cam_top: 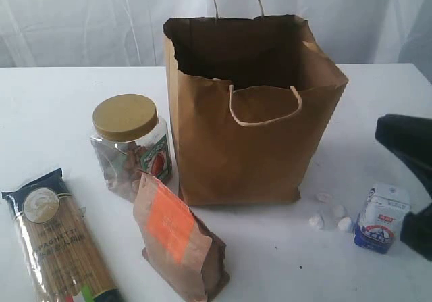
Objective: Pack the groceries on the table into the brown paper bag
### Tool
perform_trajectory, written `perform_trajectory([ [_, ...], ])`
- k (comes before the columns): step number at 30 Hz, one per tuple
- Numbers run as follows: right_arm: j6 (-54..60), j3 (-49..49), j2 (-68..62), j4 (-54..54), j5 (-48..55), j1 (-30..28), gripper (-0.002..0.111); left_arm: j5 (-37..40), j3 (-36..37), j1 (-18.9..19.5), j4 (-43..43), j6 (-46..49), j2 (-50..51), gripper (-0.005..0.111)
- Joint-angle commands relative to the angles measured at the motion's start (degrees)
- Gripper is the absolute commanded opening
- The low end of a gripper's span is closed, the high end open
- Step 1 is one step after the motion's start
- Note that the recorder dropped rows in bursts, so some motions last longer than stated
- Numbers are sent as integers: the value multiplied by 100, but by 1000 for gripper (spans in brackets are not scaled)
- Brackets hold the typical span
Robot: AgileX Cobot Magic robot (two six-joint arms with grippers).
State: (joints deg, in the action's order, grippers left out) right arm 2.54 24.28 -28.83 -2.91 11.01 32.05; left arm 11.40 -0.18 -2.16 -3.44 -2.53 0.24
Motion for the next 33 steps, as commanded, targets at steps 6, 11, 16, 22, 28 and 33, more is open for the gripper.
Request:
perform_trajectory([
  [6,-17,-1352,1150,-19,-479,-809,0,-17,18,-52,-3,-12,-24,70],
  [11,-17,-1836,1881,-19,-479,-1517,0,-17,18,-52,-3,-12,-24,70],
  [16,-17,-2179,2380,-19,-479,-1987,0,-17,18,-52,-3,-12,-24,70],
  [22,-17,-2428,2883,-19,-479,-2218,0,-17,18,-52,-3,-12,-24,70],
  [28,-17,-2428,2883,-9,-135,-2238,0,-17,18,-52,-3,-12,-24,70],
  [33,-17,-2428,2883,-9,-135,-2238,0,-17,18,-52,-3,-12,-24,70],
])
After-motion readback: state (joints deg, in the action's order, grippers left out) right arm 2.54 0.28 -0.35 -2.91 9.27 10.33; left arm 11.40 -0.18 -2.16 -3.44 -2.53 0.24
